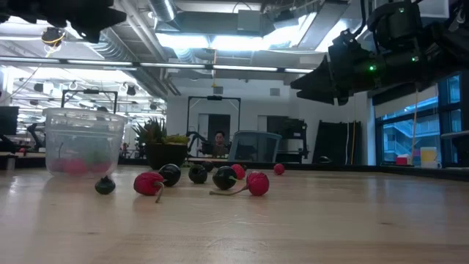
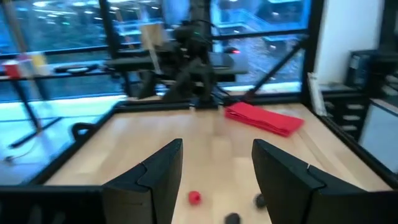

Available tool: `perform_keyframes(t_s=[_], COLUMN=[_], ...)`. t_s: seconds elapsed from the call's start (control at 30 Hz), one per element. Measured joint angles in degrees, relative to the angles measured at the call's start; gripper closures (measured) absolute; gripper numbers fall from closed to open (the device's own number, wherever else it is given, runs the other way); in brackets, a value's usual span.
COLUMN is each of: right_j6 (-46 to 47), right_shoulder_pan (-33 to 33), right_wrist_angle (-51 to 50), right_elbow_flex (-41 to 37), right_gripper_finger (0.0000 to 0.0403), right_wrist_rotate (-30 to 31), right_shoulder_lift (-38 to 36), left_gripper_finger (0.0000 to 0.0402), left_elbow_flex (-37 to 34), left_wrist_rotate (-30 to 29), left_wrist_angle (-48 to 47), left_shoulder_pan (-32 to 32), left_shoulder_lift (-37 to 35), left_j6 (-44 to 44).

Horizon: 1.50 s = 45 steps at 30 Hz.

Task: Pick and placing Produce into tupperware
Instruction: Put the blueberry into the transparent container

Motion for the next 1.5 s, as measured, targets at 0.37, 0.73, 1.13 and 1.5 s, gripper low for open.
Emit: perform_keyframes(t_s=[0.37,0.73,1.13,1.5], right_j6=[0.74,0.75,0.85,2.41], right_shoulder_pan=[0.00,0.00,-0.02,-0.06], right_wrist_angle=[-0.97,-0.97,-0.95,0.26], right_elbow_flex=[0.00,0.00,0.00,0.00], right_gripper_finger=[0.0089,0.0089,0.0089,0.0089], right_wrist_rotate=[0.00,0.00,0.00,0.00], right_shoulder_lift=[0.00,0.00,0.00,0.00], left_gripper_finger=[0.0214,0.0206,0.0156,0.0160], left_elbow_flex=[0.00,0.00,0.00,0.00], left_wrist_rotate=[-1.48,-1.85,15.09,11.33], left_wrist_angle=[-1.70,-1.59,-0.89,-1.05], left_shoulder_pan=[-0.01,-0.01,-0.03,0.01], left_shoulder_lift=[-1.54,-1.56,-1.54,-1.68], left_j6=[0.10,-3.25,0.38,-0.92])
